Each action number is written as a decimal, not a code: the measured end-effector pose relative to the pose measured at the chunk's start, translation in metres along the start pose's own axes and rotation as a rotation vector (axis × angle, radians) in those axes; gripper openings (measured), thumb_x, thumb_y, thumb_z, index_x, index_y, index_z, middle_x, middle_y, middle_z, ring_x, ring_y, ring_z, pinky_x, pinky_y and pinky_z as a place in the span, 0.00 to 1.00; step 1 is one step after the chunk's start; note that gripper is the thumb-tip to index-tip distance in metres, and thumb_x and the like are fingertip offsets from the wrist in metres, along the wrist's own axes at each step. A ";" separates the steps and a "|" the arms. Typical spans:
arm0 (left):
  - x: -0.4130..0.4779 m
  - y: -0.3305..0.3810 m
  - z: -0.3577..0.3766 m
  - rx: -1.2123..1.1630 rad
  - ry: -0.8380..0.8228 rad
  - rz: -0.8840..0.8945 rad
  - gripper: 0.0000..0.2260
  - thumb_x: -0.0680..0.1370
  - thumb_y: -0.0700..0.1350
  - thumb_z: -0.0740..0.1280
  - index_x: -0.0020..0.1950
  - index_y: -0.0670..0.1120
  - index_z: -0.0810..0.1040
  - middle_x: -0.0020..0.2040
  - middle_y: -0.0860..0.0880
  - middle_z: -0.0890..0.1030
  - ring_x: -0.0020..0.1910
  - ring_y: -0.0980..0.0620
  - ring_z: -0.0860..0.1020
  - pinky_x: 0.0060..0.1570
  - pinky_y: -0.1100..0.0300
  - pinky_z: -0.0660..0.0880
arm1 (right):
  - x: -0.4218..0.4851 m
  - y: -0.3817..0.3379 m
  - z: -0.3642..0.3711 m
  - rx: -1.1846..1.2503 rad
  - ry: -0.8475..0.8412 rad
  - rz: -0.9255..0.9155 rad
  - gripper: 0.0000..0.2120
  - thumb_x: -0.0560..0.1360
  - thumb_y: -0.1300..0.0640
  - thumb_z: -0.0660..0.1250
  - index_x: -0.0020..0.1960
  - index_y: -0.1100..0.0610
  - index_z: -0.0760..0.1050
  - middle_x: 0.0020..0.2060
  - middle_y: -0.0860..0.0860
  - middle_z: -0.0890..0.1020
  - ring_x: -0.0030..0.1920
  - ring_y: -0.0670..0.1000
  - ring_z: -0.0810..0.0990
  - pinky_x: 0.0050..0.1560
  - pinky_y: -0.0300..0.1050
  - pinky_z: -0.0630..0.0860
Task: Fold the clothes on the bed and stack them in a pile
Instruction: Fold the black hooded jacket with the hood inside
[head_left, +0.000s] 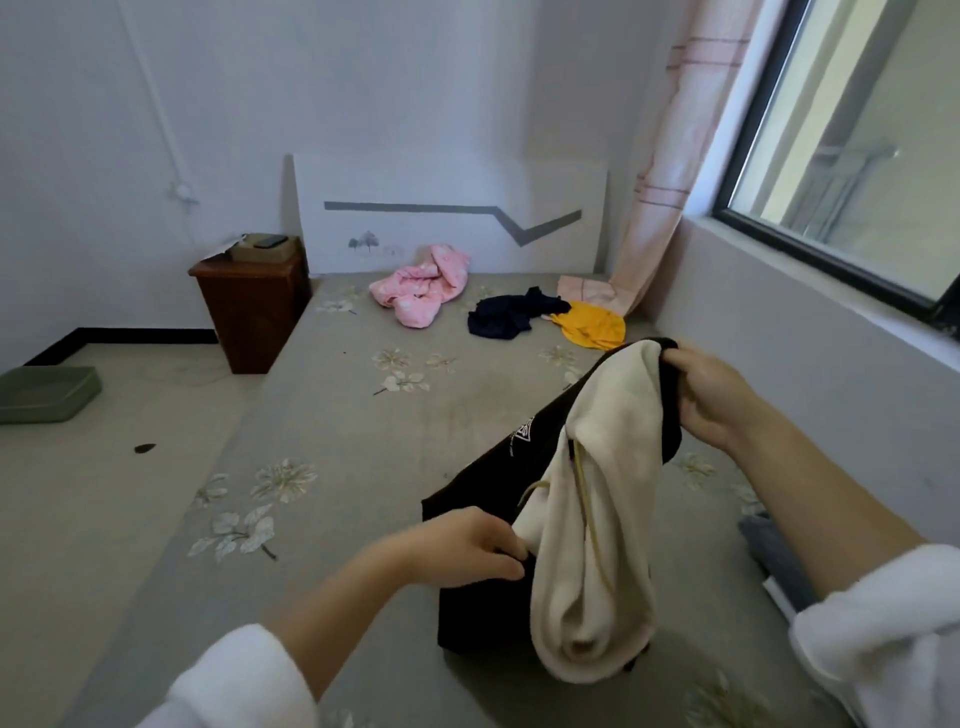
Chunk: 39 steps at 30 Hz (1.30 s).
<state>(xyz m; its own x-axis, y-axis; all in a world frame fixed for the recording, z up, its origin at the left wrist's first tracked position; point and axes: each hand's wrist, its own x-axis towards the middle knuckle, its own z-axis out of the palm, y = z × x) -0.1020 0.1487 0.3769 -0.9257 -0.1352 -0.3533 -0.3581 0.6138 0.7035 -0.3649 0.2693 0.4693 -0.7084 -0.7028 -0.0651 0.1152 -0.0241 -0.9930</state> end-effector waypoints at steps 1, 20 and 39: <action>0.010 -0.011 0.009 0.038 0.134 -0.091 0.13 0.77 0.52 0.66 0.60 0.51 0.76 0.57 0.53 0.79 0.52 0.57 0.77 0.53 0.62 0.74 | -0.002 0.000 0.001 -0.011 -0.014 -0.006 0.09 0.80 0.65 0.54 0.53 0.60 0.73 0.45 0.55 0.80 0.44 0.51 0.81 0.44 0.45 0.78; -0.030 -0.007 -0.105 -0.445 0.402 0.013 0.12 0.75 0.31 0.66 0.45 0.46 0.85 0.44 0.43 0.85 0.40 0.50 0.83 0.43 0.62 0.79 | -0.021 -0.007 -0.047 0.009 0.224 -0.085 0.07 0.77 0.65 0.57 0.44 0.60 0.73 0.39 0.56 0.76 0.39 0.51 0.76 0.42 0.45 0.72; 0.002 -0.024 -0.248 0.190 0.889 -0.429 0.10 0.80 0.45 0.61 0.54 0.50 0.81 0.47 0.45 0.82 0.34 0.46 0.83 0.40 0.51 0.81 | 0.099 -0.025 0.015 -0.594 0.246 -0.062 0.09 0.78 0.59 0.60 0.42 0.51 0.75 0.34 0.54 0.82 0.29 0.52 0.81 0.26 0.37 0.72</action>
<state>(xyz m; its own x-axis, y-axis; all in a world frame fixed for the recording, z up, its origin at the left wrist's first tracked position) -0.1249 -0.0593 0.5121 -0.5058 -0.8580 0.0897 -0.7289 0.4807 0.4875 -0.4271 0.1895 0.4887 -0.8487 -0.5271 0.0435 -0.2859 0.3881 -0.8762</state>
